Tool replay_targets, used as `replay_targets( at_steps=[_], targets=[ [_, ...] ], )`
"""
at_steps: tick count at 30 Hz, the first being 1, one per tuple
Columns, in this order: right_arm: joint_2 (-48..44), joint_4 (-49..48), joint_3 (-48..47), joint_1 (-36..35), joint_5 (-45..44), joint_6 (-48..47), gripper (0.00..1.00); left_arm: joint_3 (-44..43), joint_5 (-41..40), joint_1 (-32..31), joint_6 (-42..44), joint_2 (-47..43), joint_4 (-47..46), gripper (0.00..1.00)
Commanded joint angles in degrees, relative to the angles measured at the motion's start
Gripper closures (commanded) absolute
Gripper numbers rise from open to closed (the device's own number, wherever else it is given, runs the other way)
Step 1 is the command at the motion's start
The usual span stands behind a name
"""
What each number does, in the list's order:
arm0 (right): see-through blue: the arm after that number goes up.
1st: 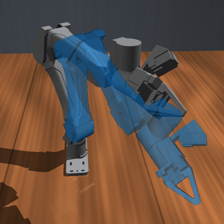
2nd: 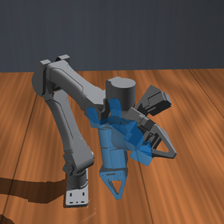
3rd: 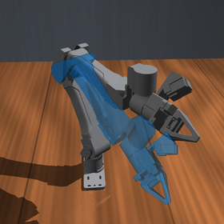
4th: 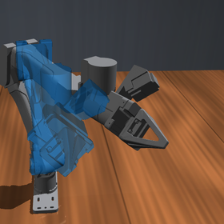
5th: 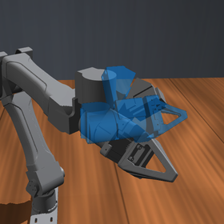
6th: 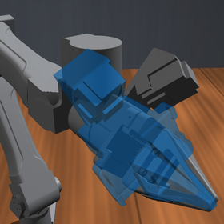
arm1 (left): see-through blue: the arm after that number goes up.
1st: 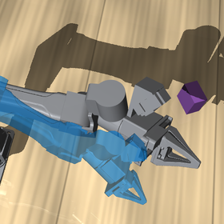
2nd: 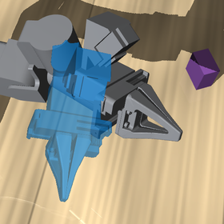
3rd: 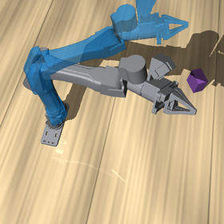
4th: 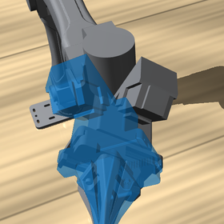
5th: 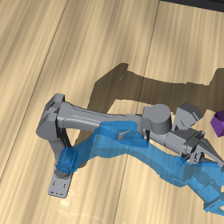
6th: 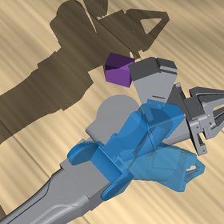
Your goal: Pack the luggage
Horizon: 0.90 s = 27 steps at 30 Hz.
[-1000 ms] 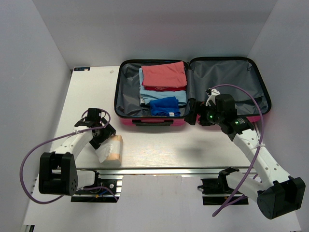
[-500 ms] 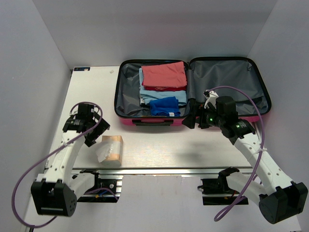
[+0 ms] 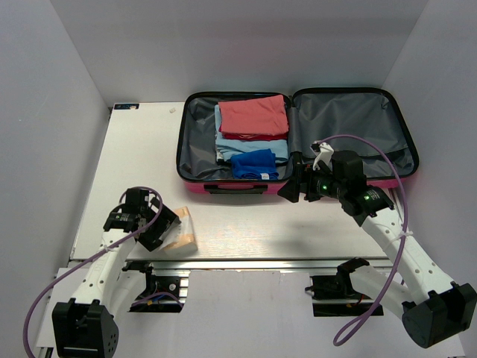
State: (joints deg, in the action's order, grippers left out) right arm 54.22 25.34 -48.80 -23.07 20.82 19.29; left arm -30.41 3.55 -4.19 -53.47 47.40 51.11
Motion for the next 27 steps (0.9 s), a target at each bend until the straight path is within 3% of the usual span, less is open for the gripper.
replay_targets(
  at_steps=[1,6,13,20,27],
  targets=[
    [-2.18,-1.0,0.54,-0.57,-0.69,0.4,0.11,3.78,10.4,-0.82,-0.23,0.68,-9.7,0.02],
    [-1.84,-2.31,1.33,-0.84,-0.78,1.8,0.11,4.48,14.63,-1.96,-0.49,2.08,-14.98,0.06],
    [0.63,-3.54,1.86,-1.45,0.45,2.77,0.11,6.51,18.42,-6.18,-8.12,4.19,-26.75,0.11],
    [1.42,-4.51,1.86,-1.89,-0.16,3.56,0.11,3.01,15.88,-17.24,-12.53,11.83,-34.67,0.1],
    [1.33,-3.64,2.21,-2.24,-2.36,3.56,0.11,-0.25,13.95,-32.78,-15.78,20.36,-43.29,0.06]
  ],
)
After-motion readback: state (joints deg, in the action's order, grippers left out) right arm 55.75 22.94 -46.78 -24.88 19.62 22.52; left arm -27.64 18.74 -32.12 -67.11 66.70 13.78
